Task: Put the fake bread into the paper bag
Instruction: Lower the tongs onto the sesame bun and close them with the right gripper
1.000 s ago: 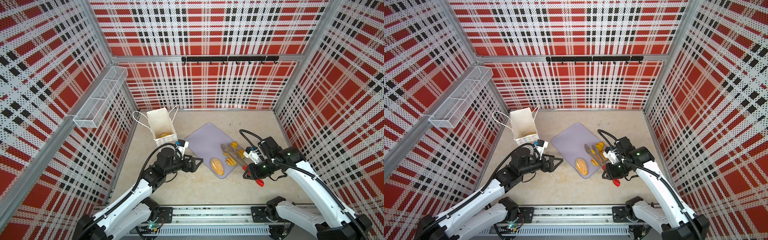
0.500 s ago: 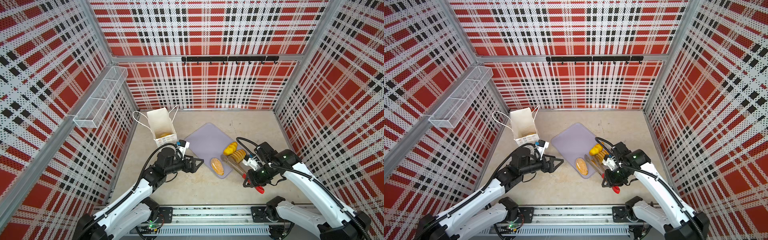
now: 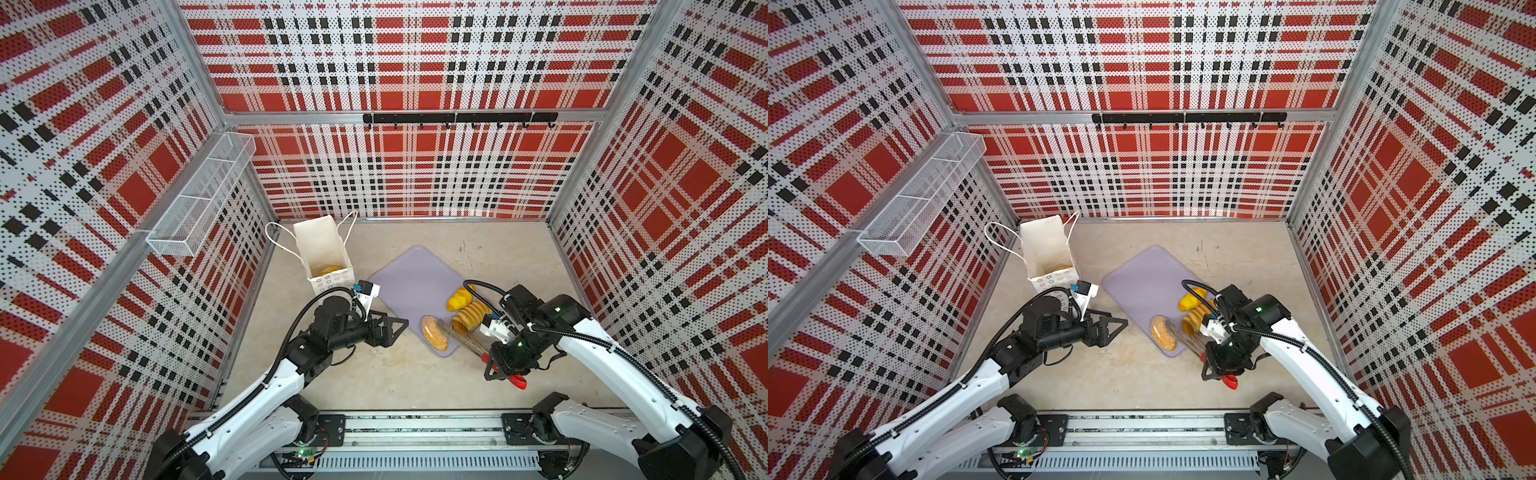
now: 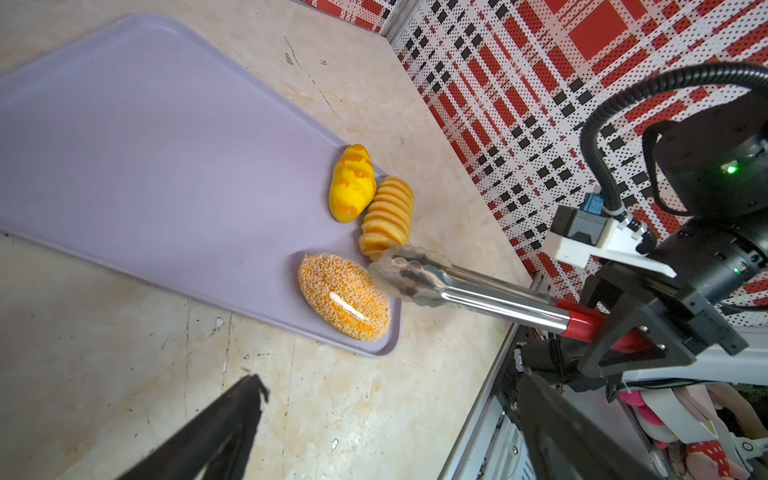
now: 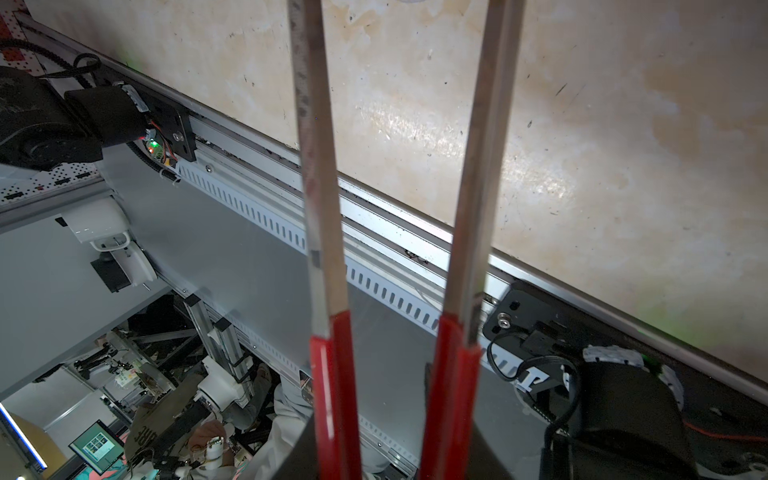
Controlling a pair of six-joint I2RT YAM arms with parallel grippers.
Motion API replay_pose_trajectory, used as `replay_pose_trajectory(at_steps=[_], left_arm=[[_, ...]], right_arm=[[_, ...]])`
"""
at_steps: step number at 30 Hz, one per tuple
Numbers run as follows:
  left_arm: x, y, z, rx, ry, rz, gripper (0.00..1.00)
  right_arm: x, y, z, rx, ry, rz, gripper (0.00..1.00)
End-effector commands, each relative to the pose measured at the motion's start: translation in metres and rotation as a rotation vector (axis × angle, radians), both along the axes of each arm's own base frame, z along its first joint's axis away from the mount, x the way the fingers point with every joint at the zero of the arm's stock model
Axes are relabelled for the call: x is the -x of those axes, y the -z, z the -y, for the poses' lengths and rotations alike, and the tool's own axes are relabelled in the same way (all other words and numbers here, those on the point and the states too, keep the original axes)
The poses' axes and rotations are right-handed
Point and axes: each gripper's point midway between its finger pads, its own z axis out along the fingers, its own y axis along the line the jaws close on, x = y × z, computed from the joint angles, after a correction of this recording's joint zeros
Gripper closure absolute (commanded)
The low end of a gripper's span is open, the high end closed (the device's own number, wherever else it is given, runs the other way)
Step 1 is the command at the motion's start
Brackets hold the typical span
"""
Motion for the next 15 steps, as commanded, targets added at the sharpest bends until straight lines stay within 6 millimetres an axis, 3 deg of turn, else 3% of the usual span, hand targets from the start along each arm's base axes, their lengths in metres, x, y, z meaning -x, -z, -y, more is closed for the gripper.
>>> replay_pose_trajectory(at_steps=[1, 15], left_arm=[[0.001, 0.0, 0.001, -0.008, 0.006, 0.015, 0.02], [-0.001, 0.003, 0.0, -0.022, -0.007, 0.008, 0.02]], right_arm=[[-0.003, -0.004, -0.005, -0.013, -0.028, 0.019, 0.68], [-0.005, 0.014, -0.022, -0.045, -0.079, 0.002, 0.68]])
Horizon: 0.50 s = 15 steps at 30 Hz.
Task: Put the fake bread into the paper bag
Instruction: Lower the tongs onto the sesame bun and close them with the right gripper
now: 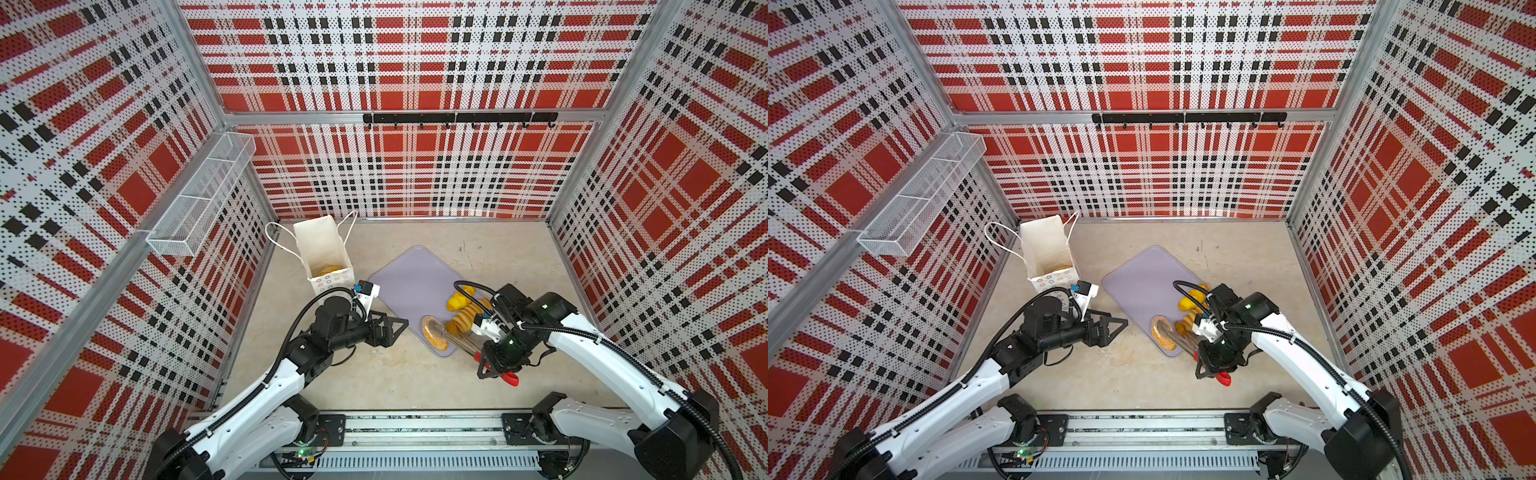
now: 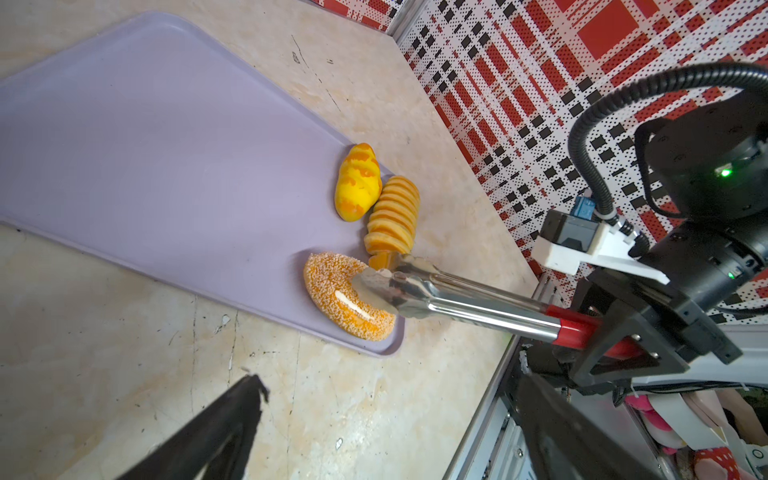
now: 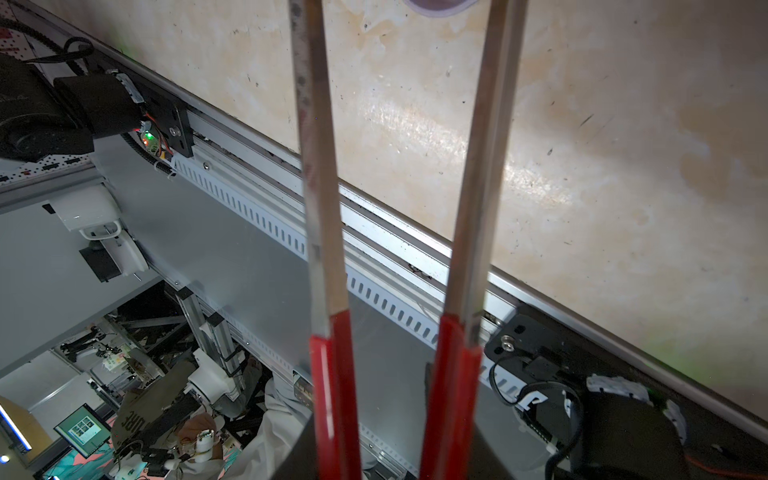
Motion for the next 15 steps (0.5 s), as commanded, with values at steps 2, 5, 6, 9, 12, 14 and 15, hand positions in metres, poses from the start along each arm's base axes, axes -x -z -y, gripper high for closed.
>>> replay_pose_trajectory(at_steps=[2, 5, 6, 9, 12, 14, 15], left_arm=[[-0.0001, 0.0005, 0.001, -0.009, 0.006, 0.011, 0.02], [0.0, -0.0006, 0.0011, -0.007, 0.006, 0.012, 0.02], [0.0002, -0.0008, 0.0008, -0.006, 0.006, 0.014, 0.02], [0.0003, -0.003, 0.0001, -0.003, 0.003, 0.021, 0.02], [0.0009, -0.0036, 0.0001, -0.001, 0.001, 0.023, 0.02], [0.0011, -0.0028, 0.0004, -0.003, 0.001, 0.021, 0.02], [0.0009, -0.0026, 0.0007, -0.004, 0.002, 0.02, 0.02]], right_arm=[[0.0015, 0.0053, -0.0079, -0.034, -0.027, -0.001, 0.68], [0.0, 0.0091, -0.0095, -0.033, -0.031, 0.002, 0.68], [-0.0007, 0.01, -0.0099, -0.032, -0.032, 0.002, 0.68], [-0.0022, 0.0109, -0.0122, -0.033, -0.038, 0.005, 0.69], [-0.0023, 0.012, -0.012, -0.03, -0.035, 0.007, 0.75], [-0.0029, 0.0105, -0.012, -0.035, -0.026, 0.017, 0.77], [-0.0034, 0.0098, -0.012, -0.037, -0.021, 0.023, 0.78]])
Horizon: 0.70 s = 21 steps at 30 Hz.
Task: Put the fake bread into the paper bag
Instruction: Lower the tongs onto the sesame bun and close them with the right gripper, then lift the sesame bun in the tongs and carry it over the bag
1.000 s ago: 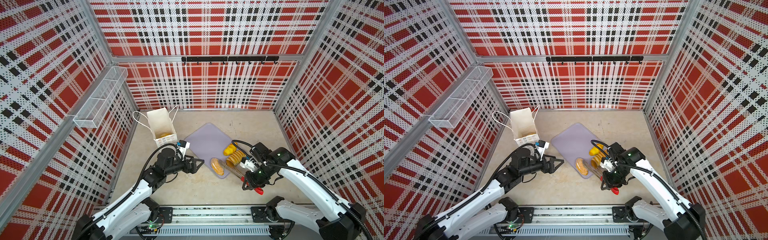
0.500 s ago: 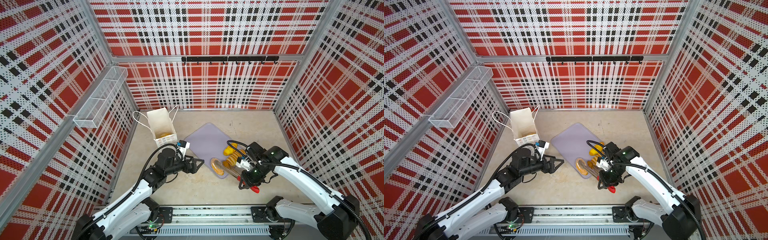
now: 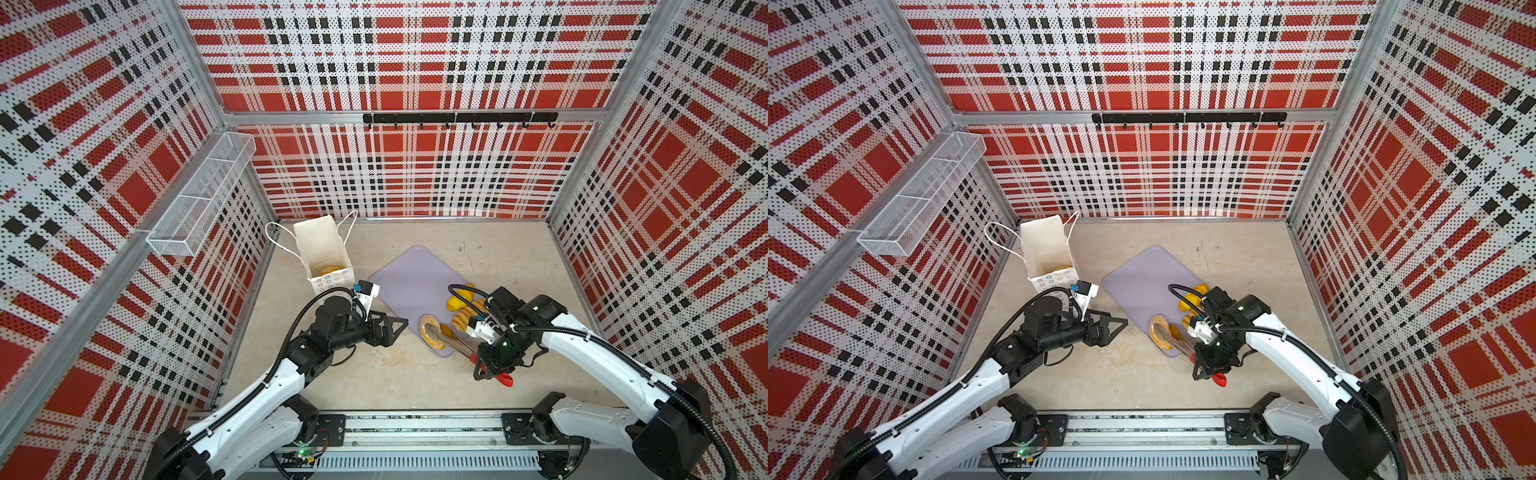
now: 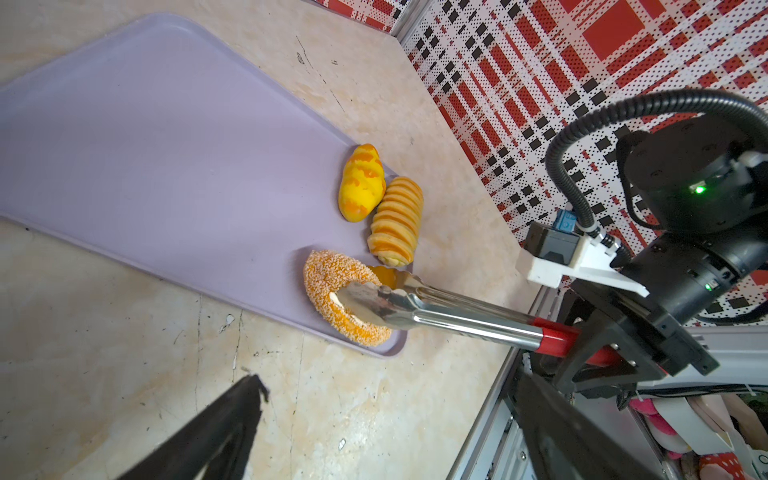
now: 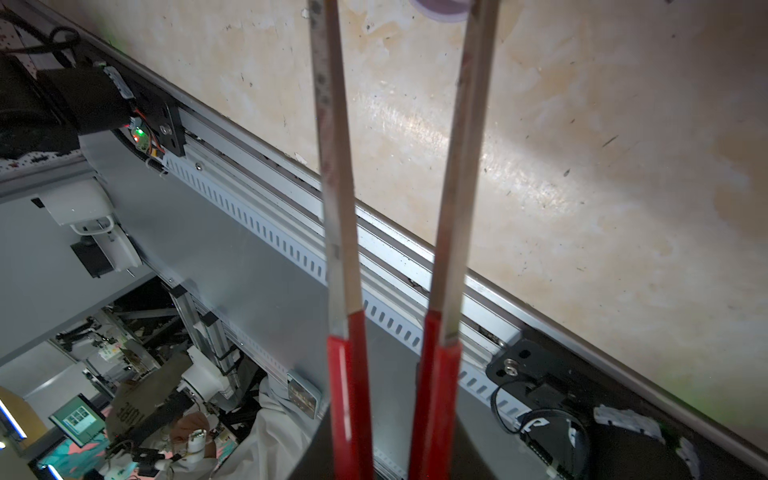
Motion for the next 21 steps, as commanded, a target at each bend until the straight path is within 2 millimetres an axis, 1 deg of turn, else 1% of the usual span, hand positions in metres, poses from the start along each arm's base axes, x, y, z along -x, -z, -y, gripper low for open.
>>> replay_pose_trajectory(at_steps=[1, 6, 9, 16, 21], left_arm=[[0.002, -0.002, 0.001, -0.002, 0.008, 0.018, 0.02], [0.0, -0.002, 0.001, -0.006, 0.003, 0.02, 0.02], [0.0, -0.008, 0.0, 0.008, -0.002, 0.027, 0.02], [-0.007, -0.027, -0.009, 0.015, -0.058, 0.058, 0.02], [-0.012, -0.041, -0.011, 0.02, -0.072, 0.065, 0.02]], right_arm=[[-0.002, -0.005, -0.004, -0.032, 0.001, 0.037, 0.79], [-0.005, -0.013, -0.004, -0.045, 0.01, 0.076, 0.82], [-0.011, -0.02, -0.005, -0.048, 0.018, 0.11, 0.84], [-0.036, -0.051, -0.01, -0.071, 0.054, 0.24, 0.84], [-0.053, -0.078, -0.013, -0.099, 0.099, 0.338, 0.85]])
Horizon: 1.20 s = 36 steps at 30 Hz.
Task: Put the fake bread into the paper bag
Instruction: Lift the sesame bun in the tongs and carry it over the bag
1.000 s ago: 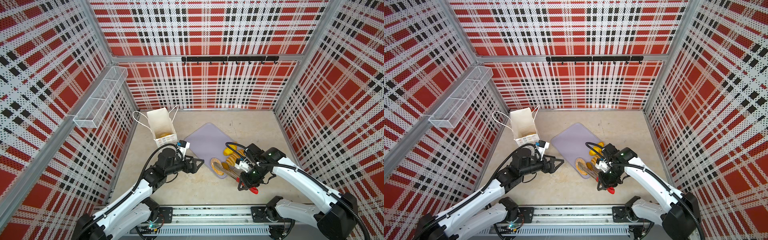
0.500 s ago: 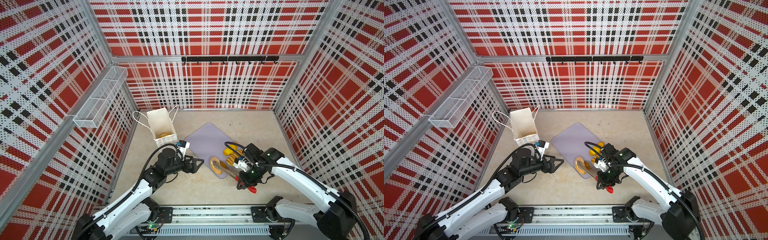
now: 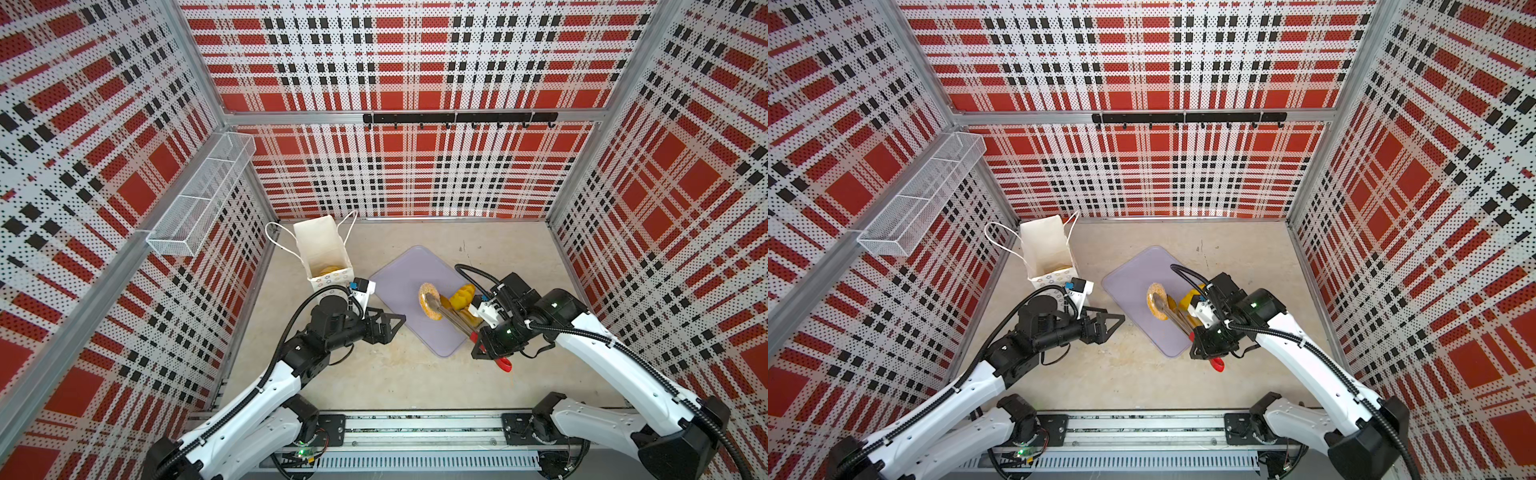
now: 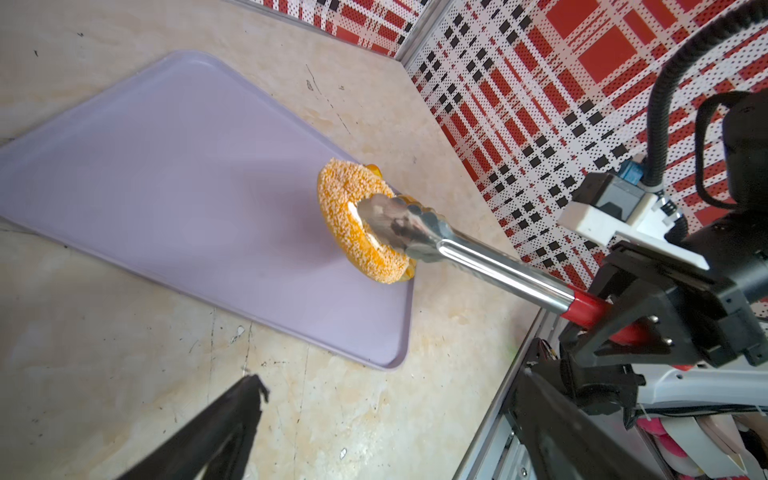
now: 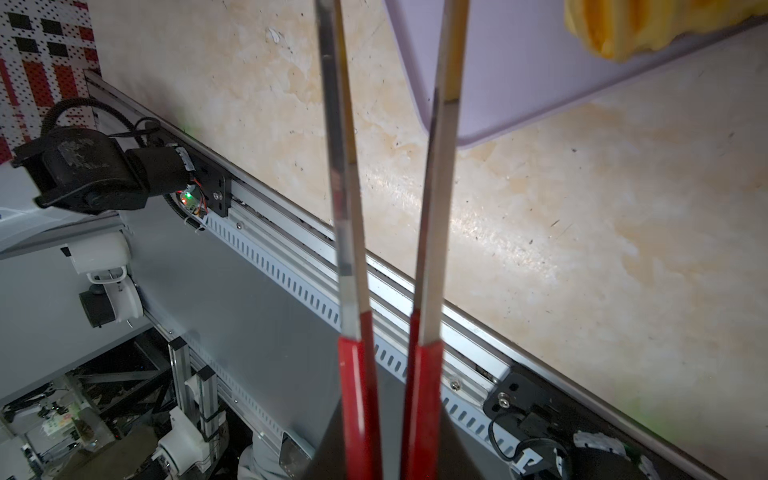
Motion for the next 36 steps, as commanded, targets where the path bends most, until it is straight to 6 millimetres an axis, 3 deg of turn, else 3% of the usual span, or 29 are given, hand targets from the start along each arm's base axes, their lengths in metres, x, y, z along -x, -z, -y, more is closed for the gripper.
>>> replay_pose_trajectory(at_steps=[1, 7, 14, 19, 24, 28, 31, 36], left_arm=[[-0.006, -0.023, -0.001, 0.01, -0.019, 0.028, 0.02], [-0.016, -0.054, 0.001, 0.02, -0.031, 0.059, 0.02], [-0.039, -0.102, -0.001, 0.04, -0.079, 0.128, 0.02], [-0.059, -0.137, -0.016, 0.053, -0.16, 0.182, 0.02], [-0.078, -0.158, -0.059, 0.039, -0.33, 0.191, 0.02], [-0.086, -0.169, -0.119, 0.038, -0.515, 0.186, 0.0], [-0.08, -0.177, -0.147, 0.048, -0.57, 0.205, 0.01], [-0.072, -0.174, -0.194, -0.026, -0.696, 0.194, 0.01]], right_arm=[[-0.016, -0.028, -0.004, -0.045, 0.031, 0.12, 0.85], [-0.035, -0.058, 0.0, -0.055, 0.08, 0.236, 0.86], [-0.057, -0.118, -0.006, -0.141, 0.05, 0.436, 0.86], [-0.074, -0.154, -0.024, -0.234, -0.007, 0.581, 0.86], [-0.088, -0.182, -0.048, -0.331, -0.085, 0.666, 0.86], [-0.094, -0.194, -0.076, -0.359, -0.159, 0.713, 0.86], [-0.095, -0.198, -0.103, -0.385, -0.218, 0.727, 0.85], [-0.097, -0.195, -0.149, -0.394, -0.309, 0.726, 0.85]])
